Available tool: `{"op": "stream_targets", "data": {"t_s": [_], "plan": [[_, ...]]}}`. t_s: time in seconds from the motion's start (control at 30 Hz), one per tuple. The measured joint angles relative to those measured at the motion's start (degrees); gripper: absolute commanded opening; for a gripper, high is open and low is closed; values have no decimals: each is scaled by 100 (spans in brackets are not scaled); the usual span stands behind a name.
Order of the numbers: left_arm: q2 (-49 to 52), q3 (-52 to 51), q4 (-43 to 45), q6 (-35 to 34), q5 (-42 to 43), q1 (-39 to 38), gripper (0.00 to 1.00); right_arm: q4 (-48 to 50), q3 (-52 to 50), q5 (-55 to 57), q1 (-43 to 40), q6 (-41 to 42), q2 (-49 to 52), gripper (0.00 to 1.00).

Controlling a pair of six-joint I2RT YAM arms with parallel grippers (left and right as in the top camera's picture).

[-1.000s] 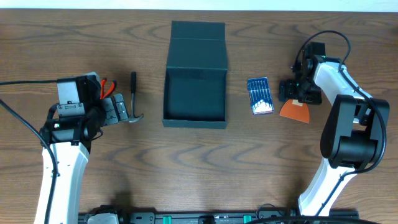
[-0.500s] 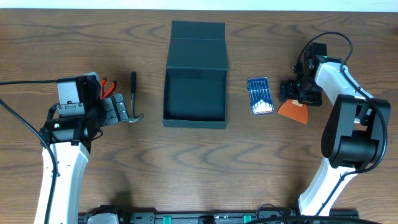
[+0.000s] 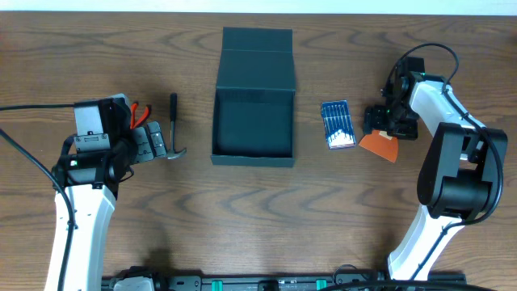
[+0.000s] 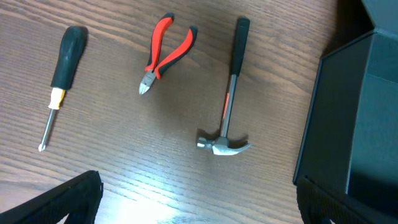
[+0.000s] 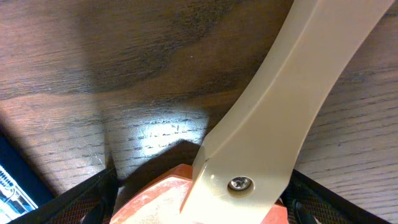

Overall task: Pack container
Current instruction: 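Close the right gripper on the scraper handle and lift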

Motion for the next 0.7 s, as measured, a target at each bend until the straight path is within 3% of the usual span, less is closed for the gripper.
{"op": "stream_targets", "data": {"t_s": [0.37,0.7], "plan": [[0,0,0,-2,0,0,98,601,-7,116,-31,122,2,88],[-2,0,0,-2,0,0,99,284,2,153,-42,826,7,80]]}}
